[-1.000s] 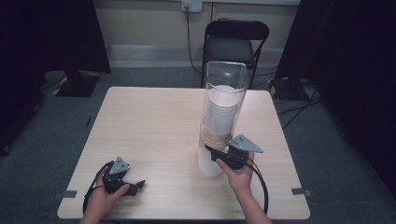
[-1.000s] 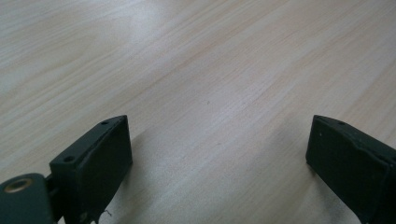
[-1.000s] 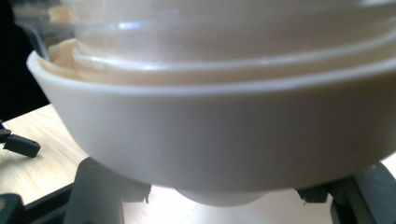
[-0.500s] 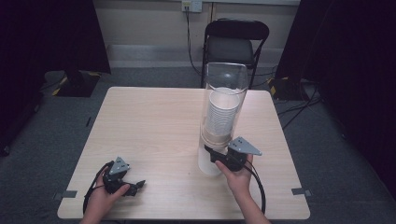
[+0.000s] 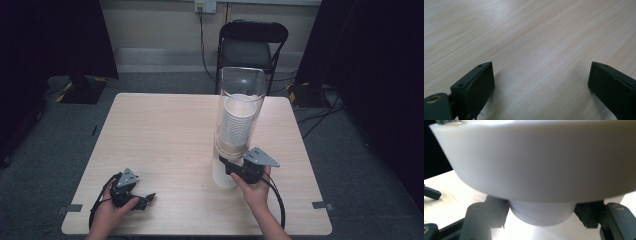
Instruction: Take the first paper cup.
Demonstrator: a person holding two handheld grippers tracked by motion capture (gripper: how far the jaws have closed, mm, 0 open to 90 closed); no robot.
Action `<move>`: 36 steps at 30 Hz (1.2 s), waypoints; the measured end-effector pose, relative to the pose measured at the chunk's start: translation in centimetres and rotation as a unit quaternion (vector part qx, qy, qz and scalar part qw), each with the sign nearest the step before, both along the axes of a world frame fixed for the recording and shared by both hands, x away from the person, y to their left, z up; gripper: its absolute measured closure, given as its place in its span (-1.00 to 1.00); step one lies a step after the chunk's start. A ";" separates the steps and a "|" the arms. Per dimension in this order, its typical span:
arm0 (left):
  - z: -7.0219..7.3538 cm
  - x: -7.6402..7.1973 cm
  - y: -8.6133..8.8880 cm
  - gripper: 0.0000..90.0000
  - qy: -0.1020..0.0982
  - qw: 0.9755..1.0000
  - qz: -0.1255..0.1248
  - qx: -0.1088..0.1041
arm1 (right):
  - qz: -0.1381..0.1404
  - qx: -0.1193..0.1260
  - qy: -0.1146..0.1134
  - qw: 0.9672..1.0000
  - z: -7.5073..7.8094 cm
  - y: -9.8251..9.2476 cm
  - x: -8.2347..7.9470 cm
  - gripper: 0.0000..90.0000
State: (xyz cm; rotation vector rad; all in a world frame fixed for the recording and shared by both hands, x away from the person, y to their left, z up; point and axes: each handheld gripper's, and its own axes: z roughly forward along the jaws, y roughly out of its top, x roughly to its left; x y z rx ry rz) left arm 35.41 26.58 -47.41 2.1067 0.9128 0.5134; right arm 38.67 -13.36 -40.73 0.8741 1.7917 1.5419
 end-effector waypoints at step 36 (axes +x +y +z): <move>0.0 0.0 -0.2 -0.97 0.006 1.000 -0.002 0.004 | 0.017 -0.103 0.156 0.982 -5.1 -2.5 0.0 -0.19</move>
